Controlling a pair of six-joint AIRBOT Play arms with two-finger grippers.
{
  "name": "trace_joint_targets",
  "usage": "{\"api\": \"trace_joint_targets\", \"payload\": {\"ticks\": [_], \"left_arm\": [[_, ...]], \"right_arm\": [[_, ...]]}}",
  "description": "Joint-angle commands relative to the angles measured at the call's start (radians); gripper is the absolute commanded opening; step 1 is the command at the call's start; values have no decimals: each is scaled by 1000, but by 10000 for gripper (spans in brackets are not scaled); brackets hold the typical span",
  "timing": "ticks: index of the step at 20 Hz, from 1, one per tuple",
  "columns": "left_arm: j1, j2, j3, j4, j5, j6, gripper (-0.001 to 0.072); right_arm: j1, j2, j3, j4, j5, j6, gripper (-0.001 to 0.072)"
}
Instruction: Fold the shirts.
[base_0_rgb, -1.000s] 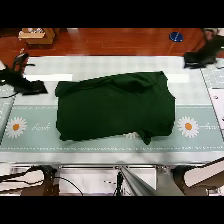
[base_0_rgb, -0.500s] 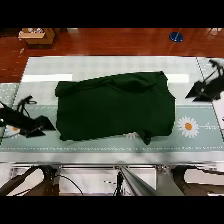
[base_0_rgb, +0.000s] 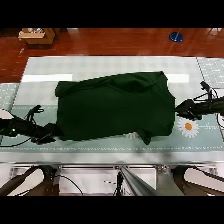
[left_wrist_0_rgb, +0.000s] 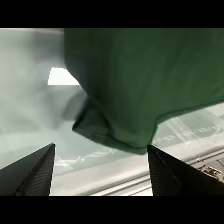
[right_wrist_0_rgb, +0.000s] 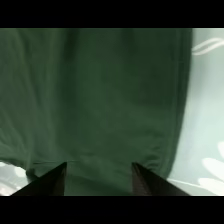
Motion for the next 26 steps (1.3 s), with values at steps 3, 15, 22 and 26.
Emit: {"api": "trace_joint_targets", "payload": {"ticks": [3,15,22,26], "left_arm": [[-124,-80,-6,-63,163,-53,666],[-166,-103,-6,-61,115,-22,22],[-166,-103,-6,-63,106,-18,22],[-166,-103,0,-121,106,61,22]], "right_arm": [[-4,8,-22,31,24,-21,492],[-53,39,-143,-87,37,35,572],[-50,38,-259,-56,-124,73,554],[46,38,-272,14,-297,123,262]]}}
